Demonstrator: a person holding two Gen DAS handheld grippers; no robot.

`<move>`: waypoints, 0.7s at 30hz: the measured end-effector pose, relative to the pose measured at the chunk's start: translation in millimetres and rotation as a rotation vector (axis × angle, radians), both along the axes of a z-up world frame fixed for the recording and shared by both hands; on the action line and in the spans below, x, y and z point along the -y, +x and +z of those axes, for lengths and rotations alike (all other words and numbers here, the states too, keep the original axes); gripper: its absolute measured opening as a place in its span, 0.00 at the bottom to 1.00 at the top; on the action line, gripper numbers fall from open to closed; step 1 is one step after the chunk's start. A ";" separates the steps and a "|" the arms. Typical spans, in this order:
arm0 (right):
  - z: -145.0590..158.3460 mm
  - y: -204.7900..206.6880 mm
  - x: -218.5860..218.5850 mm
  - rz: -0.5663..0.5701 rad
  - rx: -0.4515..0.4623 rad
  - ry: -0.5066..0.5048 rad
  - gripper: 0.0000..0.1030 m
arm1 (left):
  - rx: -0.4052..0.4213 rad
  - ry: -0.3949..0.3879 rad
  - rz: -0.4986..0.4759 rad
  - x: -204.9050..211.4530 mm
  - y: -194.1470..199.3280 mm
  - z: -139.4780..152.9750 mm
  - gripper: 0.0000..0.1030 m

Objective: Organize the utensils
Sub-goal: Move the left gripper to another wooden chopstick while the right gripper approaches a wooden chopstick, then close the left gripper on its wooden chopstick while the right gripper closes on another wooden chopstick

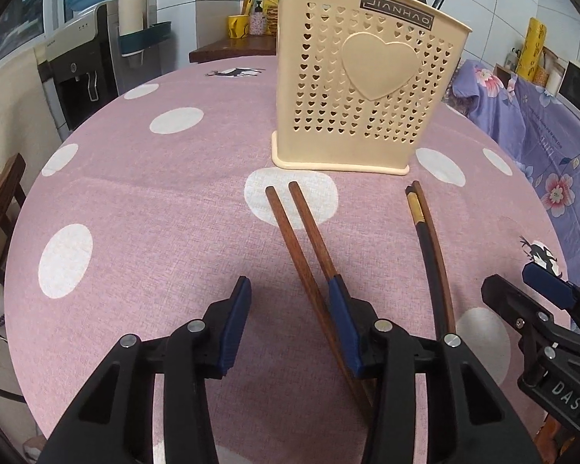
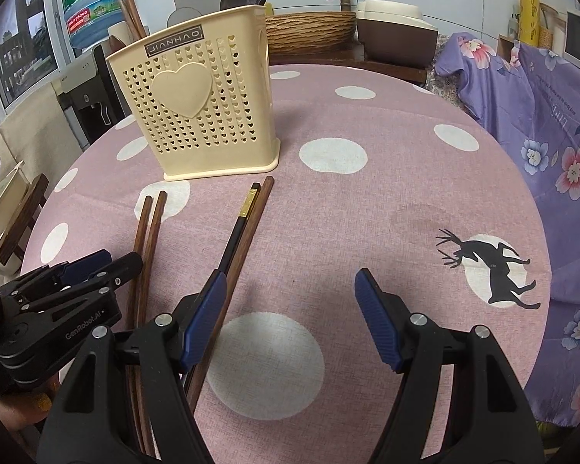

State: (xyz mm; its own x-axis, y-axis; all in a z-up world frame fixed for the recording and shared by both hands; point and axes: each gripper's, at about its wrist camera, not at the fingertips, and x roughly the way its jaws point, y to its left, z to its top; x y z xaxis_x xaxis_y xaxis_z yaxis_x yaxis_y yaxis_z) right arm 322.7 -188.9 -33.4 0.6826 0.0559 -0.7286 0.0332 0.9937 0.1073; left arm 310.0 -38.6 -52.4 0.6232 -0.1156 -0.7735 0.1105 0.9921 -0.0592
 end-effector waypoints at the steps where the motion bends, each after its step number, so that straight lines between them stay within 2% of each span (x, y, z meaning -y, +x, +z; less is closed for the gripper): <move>1: 0.2 0.4 -0.4 0.000 -0.001 -0.004 0.67 | 0.000 0.012 0.000 0.2 0.5 0.1 0.37; 6: 0.9 3.5 -1.7 0.003 -0.010 -0.032 0.67 | -0.005 0.014 -0.011 -10.4 -2.3 1.7 0.35; 13: -10.8 21.5 -12.7 0.021 -0.073 -0.011 0.67 | -0.031 -0.062 0.054 -40.3 -4.0 3.9 0.34; 15: -15.3 24.7 -13.7 0.015 -0.093 -0.002 0.63 | -0.024 -0.072 0.060 -41.3 -5.6 4.8 0.34; 21: -16.8 29.6 -18.4 0.013 -0.094 -0.008 0.62 | -0.015 -0.085 0.054 -37.0 -6.2 6.8 0.34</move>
